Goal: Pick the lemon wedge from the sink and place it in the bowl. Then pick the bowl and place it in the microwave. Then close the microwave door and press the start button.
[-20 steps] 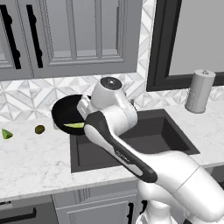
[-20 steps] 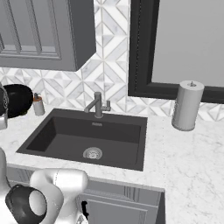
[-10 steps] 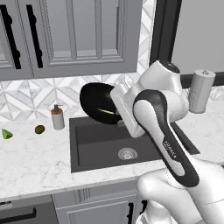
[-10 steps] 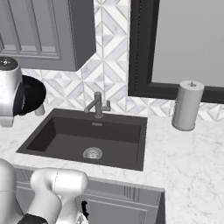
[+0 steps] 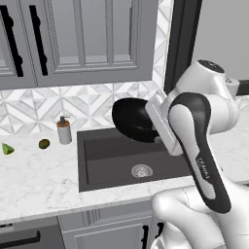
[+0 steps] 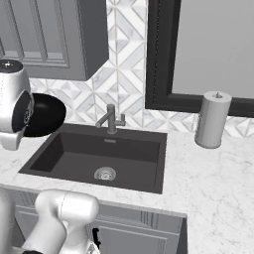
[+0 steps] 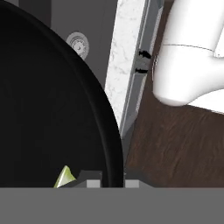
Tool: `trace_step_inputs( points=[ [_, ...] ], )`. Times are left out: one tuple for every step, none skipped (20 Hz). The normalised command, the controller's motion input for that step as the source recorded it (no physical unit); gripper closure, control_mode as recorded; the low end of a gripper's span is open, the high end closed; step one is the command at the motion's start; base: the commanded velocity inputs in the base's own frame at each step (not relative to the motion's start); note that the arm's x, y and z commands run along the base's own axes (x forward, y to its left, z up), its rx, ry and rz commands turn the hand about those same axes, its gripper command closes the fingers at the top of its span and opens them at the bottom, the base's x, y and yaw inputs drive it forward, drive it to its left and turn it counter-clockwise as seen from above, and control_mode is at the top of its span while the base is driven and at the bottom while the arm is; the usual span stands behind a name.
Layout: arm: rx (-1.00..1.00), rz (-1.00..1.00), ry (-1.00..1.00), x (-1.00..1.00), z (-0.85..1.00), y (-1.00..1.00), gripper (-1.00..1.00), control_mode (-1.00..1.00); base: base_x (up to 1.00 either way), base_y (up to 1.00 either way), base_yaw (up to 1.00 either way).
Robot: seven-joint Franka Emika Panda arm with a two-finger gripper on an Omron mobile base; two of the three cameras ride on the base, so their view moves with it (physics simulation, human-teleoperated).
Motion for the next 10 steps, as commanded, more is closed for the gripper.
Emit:
trace_step_inputs(
  points=[
    [0.0,-0.13,0.0,-0.21,0.0,-0.5,1.0,-1.0,0.0,0.0,0.0],
    [-0.01,-0.13,0.0,-0.16,0.0,-0.6,1.0,-1.0,0.0,0.0,0.0],
    [-0.04,-0.13,0.0,-0.2,0.0,-0.61,1.0,-1.0,0.0,0.0,0.0],
    [-0.08,-0.12,0.0,-0.11,-0.01,-0.55,1.0,-1.0,0.0,0.0,0.0],
    [-0.18,-0.13,0.0,-0.08,0.0,-0.33,1.0,-1.0,0.0,0.0,0.0],
    [-0.29,-0.14,0.0,-0.12,0.0,0.0,1.0,-1.0,0.0,0.0,0.0],
    [-0.23,-0.12,0.0,-0.03,0.0,-0.32,1.0,-1.0,0.0,0.0,0.0],
    [-0.27,-0.12,0.0,-0.13,0.0,-0.15,1.0,-1.0,0.0,0.0,0.0],
    [-0.27,-0.12,0.0,-0.06,0.0,-0.14,1.0,-1.0,0.0,0.0,0.0],
    [-0.19,-0.09,0.0,0.0,-0.09,-0.12,1.0,-1.0,0.0,0.0,0.0]
  ],
)
